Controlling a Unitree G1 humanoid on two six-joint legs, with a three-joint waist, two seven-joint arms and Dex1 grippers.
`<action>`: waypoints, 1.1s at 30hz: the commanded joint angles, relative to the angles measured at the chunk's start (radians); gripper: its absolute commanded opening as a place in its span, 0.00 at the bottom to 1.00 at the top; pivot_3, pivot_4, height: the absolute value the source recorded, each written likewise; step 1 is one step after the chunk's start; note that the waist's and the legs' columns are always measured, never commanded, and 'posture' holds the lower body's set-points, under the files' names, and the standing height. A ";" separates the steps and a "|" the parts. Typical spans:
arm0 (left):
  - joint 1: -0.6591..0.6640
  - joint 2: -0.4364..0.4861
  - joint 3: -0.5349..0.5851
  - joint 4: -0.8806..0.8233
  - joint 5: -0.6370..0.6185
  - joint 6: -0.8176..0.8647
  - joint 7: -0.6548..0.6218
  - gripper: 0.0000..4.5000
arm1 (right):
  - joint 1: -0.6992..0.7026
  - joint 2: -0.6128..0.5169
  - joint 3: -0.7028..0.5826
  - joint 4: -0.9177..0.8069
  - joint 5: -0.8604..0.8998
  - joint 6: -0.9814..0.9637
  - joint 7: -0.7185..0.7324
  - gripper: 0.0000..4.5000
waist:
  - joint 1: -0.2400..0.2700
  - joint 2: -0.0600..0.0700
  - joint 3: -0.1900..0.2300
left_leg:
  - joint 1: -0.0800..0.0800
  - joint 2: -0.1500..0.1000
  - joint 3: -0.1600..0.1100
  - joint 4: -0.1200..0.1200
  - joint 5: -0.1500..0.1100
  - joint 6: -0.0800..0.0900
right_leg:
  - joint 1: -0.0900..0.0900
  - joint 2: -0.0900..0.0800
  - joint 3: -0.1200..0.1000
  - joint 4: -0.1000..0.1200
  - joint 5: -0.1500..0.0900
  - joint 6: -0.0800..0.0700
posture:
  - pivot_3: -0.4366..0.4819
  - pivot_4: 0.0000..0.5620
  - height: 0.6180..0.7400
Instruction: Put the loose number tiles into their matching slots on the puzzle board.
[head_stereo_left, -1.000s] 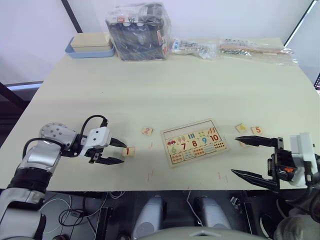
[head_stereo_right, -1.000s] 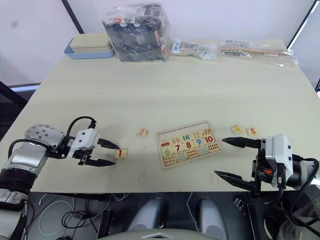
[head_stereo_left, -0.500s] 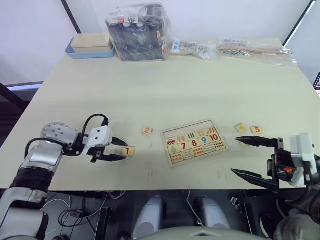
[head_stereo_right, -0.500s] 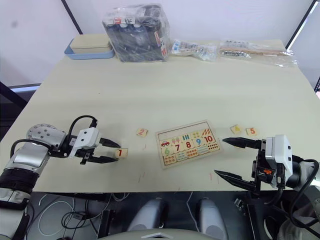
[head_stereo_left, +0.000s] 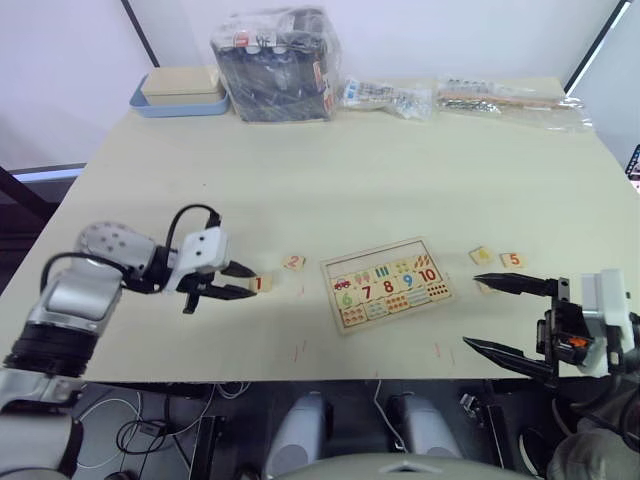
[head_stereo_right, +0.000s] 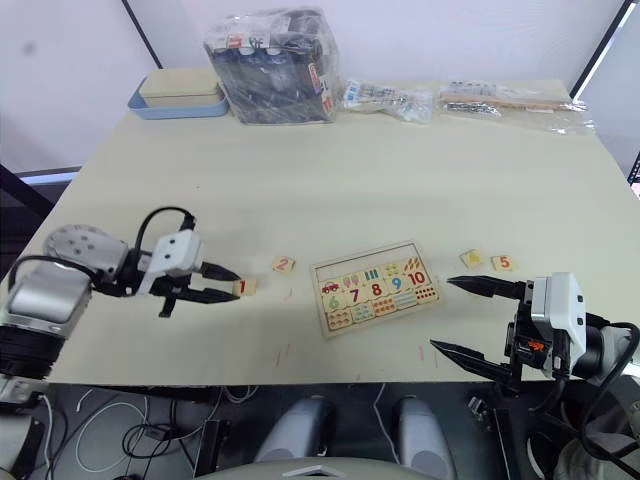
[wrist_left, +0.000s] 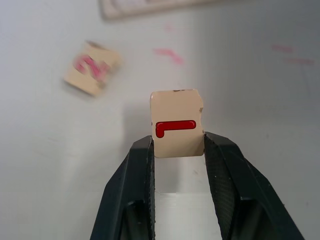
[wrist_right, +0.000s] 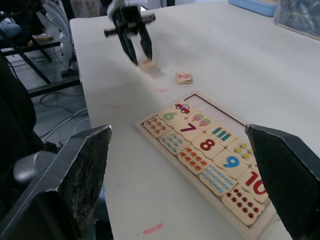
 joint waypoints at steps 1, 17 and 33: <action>-0.109 0.057 -0.018 -0.177 -0.040 0.262 -0.014 0.21 | 0.001 -0.003 -0.062 -0.028 0.016 -0.023 -0.004 1.00 | 0.001 -0.001 0.000 | 0.000 0.000 0.000 0.000 0.000 0.000 | 0.000 0.000 0.000 0.000 0.000 0.000 | 0.48 0.27 1.00; -0.774 -0.106 -0.558 -0.212 0.127 1.044 -0.067 0.21 | 0.026 0.002 -0.135 -0.057 0.011 -0.047 -0.013 1.00 | -0.028 -0.003 0.001 | 0.000 -0.004 -0.001 0.002 0.000 0.000 | 0.001 0.004 0.003 0.001 -0.001 0.001 | 0.48 0.27 1.00; -0.877 -0.276 -0.811 -0.148 0.124 1.160 0.138 0.21 | 0.101 0.059 -0.114 -0.081 -0.041 -0.102 -0.038 1.00 | -0.024 -0.003 0.001 | 0.001 -0.002 0.000 0.002 0.000 0.000 | 0.001 0.003 0.006 0.002 -0.001 0.002 | 0.48 0.27 1.00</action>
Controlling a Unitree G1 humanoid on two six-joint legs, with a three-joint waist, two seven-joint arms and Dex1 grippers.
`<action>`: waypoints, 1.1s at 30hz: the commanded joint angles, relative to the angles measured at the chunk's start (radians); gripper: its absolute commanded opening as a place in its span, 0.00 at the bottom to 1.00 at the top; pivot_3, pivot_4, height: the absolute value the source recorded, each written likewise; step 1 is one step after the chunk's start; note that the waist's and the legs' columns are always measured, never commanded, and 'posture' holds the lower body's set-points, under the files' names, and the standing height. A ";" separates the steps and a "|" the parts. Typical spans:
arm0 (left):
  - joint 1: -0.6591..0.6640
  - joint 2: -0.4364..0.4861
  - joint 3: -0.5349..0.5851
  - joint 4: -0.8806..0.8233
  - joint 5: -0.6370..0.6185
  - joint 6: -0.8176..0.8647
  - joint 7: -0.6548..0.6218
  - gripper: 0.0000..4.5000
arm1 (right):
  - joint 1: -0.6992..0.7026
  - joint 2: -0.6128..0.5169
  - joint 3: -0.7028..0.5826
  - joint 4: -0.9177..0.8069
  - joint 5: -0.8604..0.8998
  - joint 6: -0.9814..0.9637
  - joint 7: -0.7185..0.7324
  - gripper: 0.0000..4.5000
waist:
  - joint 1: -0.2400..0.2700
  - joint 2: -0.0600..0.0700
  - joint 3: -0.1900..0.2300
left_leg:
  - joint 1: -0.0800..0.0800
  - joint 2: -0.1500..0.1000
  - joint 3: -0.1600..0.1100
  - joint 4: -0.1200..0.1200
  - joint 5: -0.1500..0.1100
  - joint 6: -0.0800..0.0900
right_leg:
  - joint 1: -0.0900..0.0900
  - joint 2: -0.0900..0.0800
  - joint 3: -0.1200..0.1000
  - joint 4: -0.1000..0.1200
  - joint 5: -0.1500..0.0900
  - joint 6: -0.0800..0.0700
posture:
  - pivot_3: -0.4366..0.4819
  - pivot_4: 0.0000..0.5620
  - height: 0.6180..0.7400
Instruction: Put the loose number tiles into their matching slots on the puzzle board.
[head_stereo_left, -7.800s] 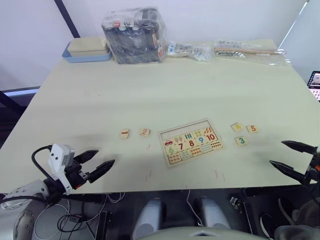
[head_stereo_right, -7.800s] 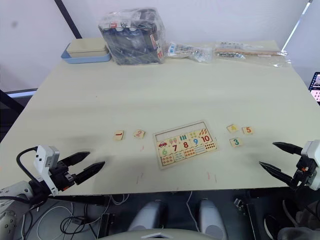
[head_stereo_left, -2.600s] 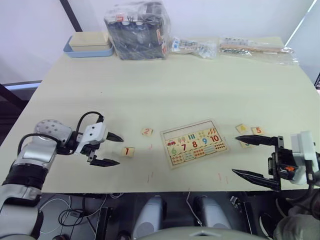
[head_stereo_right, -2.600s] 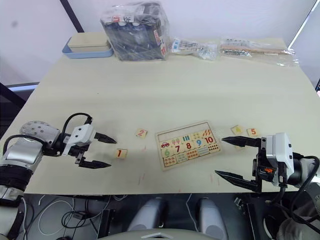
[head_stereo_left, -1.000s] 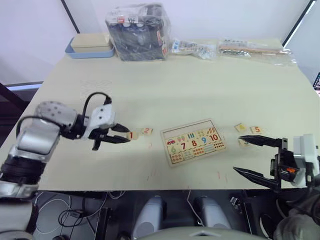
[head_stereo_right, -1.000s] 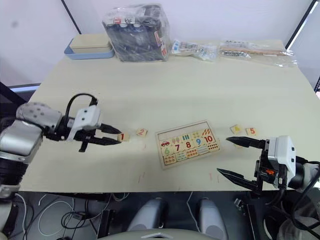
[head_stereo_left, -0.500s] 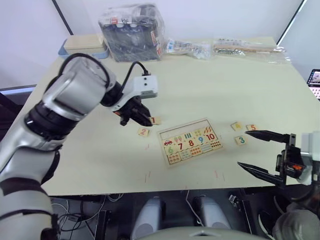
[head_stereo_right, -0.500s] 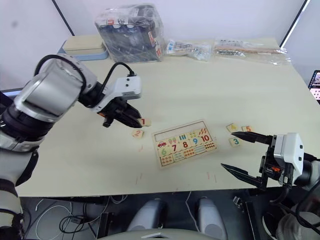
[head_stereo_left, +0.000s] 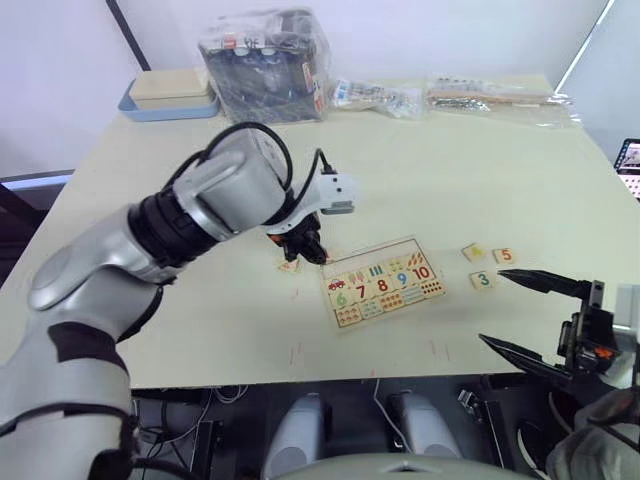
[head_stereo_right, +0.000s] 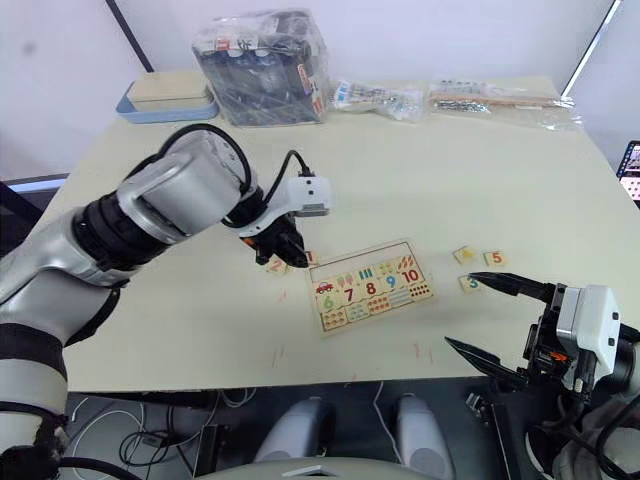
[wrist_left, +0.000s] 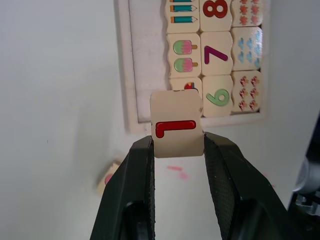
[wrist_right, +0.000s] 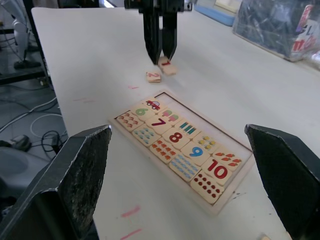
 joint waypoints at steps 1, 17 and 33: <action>0.004 -0.006 -0.014 0.012 0.009 -0.025 0.046 0.21 | -0.002 0.006 0.006 -0.017 -0.007 -0.020 -0.014 1.00 | -0.001 0.000 0.000 | 0.000 0.000 0.000 0.000 0.000 0.000 | 0.000 0.000 0.000 0.000 0.000 0.000 | 0.48 0.27 1.00; 0.088 -0.033 -0.024 0.025 0.011 -0.095 0.149 0.21 | 0.003 0.022 0.037 -0.014 -0.028 -0.023 -0.047 1.00 | 0.003 0.000 0.000 | -0.001 0.000 0.000 0.000 0.000 0.000 | -0.001 0.000 0.000 0.000 0.000 0.000 | 0.48 0.27 1.00; 0.099 -0.074 -0.031 0.057 0.012 -0.114 0.181 0.21 | 0.040 0.025 0.029 -0.043 -0.022 -0.022 -0.069 1.00 | 0.002 0.000 0.000 | -0.001 0.000 0.000 0.000 0.000 0.000 | -0.001 0.000 0.001 0.000 0.000 0.000 | 0.48 0.27 1.00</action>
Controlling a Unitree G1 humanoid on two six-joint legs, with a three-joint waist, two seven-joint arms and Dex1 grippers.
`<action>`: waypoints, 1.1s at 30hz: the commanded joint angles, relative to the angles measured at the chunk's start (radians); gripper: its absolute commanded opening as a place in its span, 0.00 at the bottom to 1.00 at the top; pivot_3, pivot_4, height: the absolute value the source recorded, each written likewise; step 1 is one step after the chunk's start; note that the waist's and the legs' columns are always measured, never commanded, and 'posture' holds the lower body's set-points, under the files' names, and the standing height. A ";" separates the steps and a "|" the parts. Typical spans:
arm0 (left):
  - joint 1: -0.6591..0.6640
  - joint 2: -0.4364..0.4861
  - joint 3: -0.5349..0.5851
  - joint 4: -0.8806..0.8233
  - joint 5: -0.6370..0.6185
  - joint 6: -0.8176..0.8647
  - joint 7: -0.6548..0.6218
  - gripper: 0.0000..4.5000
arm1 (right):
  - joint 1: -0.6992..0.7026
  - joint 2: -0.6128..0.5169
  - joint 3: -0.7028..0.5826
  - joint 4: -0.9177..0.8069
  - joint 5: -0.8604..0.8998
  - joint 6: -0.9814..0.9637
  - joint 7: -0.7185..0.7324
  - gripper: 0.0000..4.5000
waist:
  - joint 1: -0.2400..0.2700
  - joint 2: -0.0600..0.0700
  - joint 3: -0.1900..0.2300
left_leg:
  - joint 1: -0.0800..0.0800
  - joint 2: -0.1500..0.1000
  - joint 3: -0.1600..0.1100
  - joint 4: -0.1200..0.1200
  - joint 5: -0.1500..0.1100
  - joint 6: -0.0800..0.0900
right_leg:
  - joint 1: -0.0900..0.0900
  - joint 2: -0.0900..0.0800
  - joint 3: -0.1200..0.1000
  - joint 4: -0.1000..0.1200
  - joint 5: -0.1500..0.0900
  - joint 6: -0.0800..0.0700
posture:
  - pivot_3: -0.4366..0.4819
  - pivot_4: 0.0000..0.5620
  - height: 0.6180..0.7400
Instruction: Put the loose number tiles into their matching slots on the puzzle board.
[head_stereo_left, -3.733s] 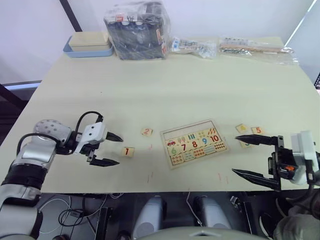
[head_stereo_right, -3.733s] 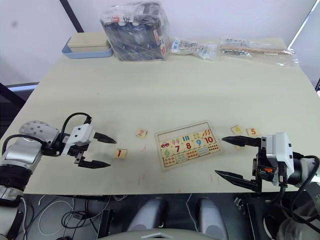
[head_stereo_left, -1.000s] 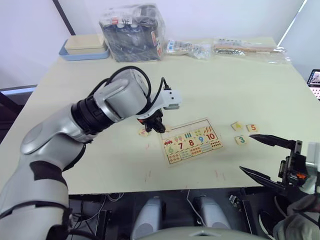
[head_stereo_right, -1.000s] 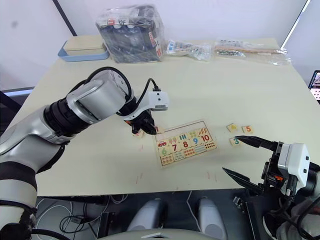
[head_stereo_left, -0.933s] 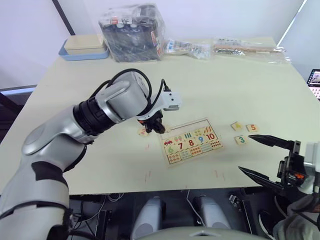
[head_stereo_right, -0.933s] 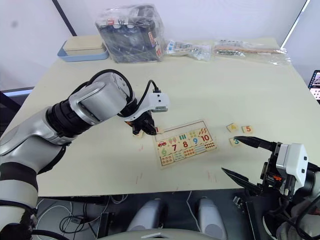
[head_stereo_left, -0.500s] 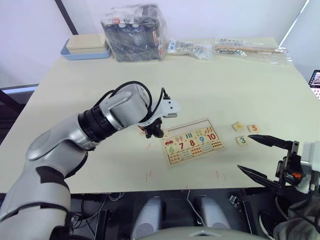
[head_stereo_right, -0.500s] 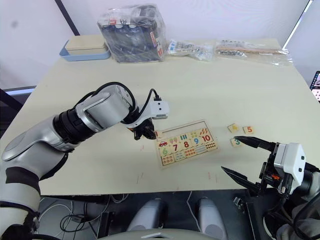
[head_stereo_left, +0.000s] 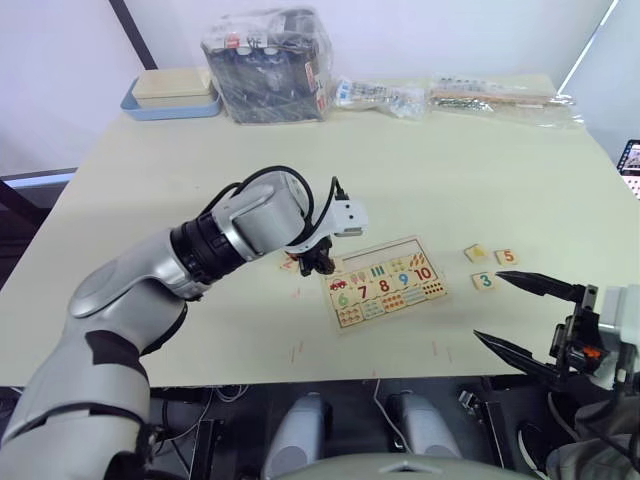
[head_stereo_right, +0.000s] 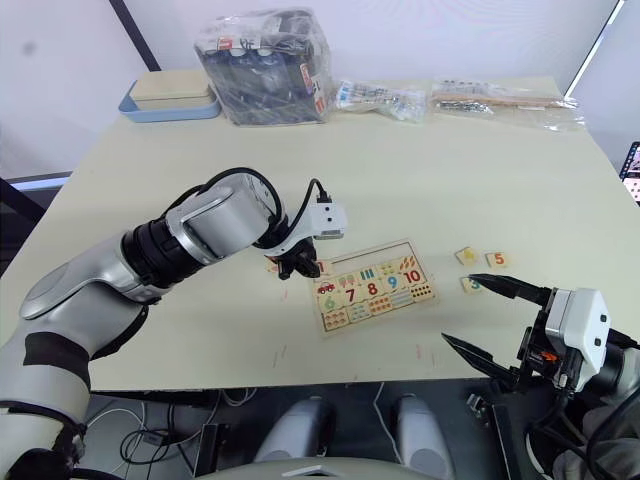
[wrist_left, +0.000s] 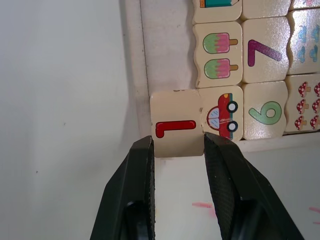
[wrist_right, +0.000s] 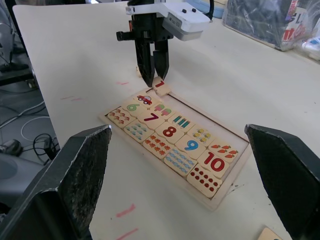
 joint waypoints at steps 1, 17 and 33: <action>0.000 0.004 0.006 -0.009 0.011 -0.017 0.003 0.21 | 0.007 0.002 -0.014 -0.036 0.009 -0.014 -0.006 1.00 | 0.000 0.000 0.000 | 0.000 0.000 0.000 0.000 0.000 0.000 | 0.000 0.000 0.000 0.000 0.000 0.000 | 0.48 0.27 1.00; 0.013 0.011 -0.008 -0.006 0.017 -0.024 0.004 0.21 | 0.035 -0.001 -0.034 -0.061 0.025 -0.006 -0.013 1.00 | 0.000 0.000 0.000 | 0.000 0.000 0.000 0.000 0.000 0.000 | 0.000 0.000 0.000 0.000 0.000 0.000 | 0.48 0.27 1.00; 0.011 0.006 -0.018 0.002 0.020 -0.028 0.008 0.21 | 0.030 -0.003 -0.026 -0.053 0.021 -0.010 -0.019 1.00 | 0.000 0.000 0.000 | 0.000 0.000 0.000 0.000 0.000 0.000 | 0.000 0.000 0.000 0.000 0.000 0.000 | 0.48 0.27 1.00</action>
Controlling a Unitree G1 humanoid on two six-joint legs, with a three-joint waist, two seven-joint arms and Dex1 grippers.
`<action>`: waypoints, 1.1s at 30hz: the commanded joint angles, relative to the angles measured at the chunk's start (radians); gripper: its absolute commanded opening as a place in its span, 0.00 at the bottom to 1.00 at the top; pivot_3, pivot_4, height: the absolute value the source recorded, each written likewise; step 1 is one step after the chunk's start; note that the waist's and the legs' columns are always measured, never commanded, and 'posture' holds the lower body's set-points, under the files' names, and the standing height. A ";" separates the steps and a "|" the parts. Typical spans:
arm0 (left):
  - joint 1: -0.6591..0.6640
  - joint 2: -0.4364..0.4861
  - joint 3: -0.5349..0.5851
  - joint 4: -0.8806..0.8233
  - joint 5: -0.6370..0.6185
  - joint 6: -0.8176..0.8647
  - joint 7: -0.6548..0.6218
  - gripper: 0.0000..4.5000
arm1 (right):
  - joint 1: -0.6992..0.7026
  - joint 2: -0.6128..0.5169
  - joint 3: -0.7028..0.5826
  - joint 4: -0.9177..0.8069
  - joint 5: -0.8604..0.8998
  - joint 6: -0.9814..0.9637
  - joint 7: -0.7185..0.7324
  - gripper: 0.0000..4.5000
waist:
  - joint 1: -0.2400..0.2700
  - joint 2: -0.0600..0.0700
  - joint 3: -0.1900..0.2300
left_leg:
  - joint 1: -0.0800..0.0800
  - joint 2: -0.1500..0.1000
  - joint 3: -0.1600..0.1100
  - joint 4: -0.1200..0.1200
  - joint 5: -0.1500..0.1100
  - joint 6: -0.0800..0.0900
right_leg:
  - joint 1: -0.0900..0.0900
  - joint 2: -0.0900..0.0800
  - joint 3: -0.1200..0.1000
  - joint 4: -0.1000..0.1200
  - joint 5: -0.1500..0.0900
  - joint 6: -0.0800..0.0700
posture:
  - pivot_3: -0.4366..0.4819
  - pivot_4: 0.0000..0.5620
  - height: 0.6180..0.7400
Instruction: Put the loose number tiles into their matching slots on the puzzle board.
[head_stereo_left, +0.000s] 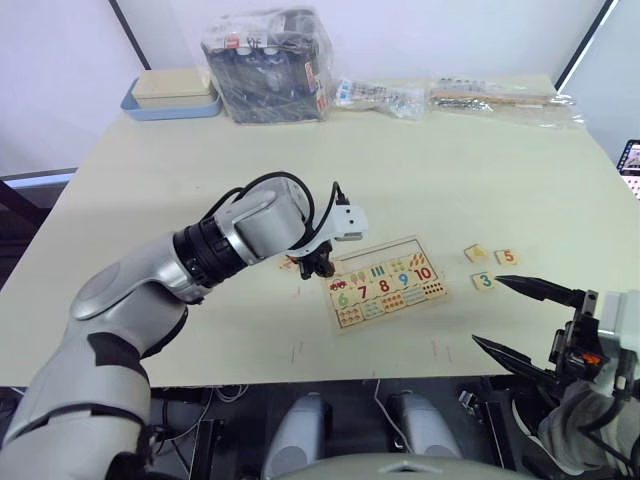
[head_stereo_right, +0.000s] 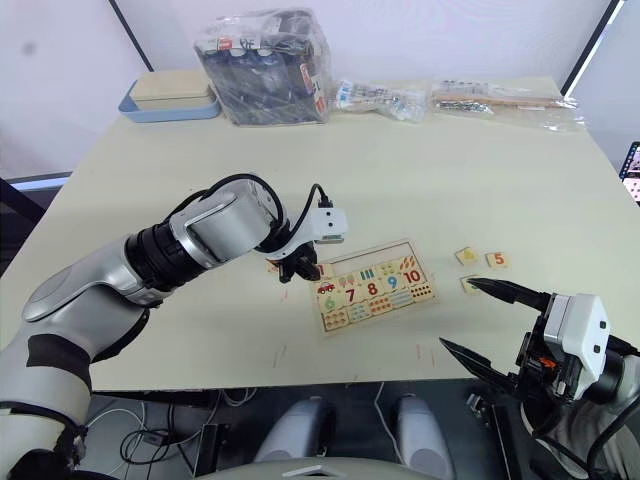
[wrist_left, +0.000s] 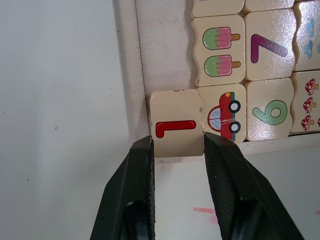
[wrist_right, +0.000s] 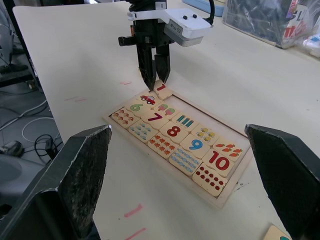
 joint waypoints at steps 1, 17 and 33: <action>-0.004 0.003 -0.008 0.001 0.019 -0.012 -0.002 0.21 | -0.002 -0.003 -0.020 -0.021 0.012 -0.014 0.001 1.00 | 0.000 0.000 0.000 | 0.000 0.000 0.000 0.000 0.000 0.000 | 0.000 0.000 0.000 0.000 0.000 0.000 | 0.48 0.27 1.00; -0.009 0.002 -0.003 0.007 0.021 -0.013 -0.010 1.00 | 0.001 0.007 -0.010 -0.022 -0.001 -0.020 -0.004 1.00 | 0.000 0.000 0.000 | 0.000 0.000 0.000 0.000 0.000 0.000 | 0.000 0.000 0.000 0.000 0.000 0.000 | 0.48 0.27 1.00; 0.100 0.133 0.338 0.220 -0.097 -0.439 -0.256 1.00 | -0.018 0.013 0.002 -0.009 -0.011 -0.028 -0.004 1.00 | 0.001 0.001 -0.001 | 0.001 0.000 0.001 0.000 0.000 0.000 | 0.000 0.000 0.000 0.001 0.000 0.000 | 0.48 0.27 1.00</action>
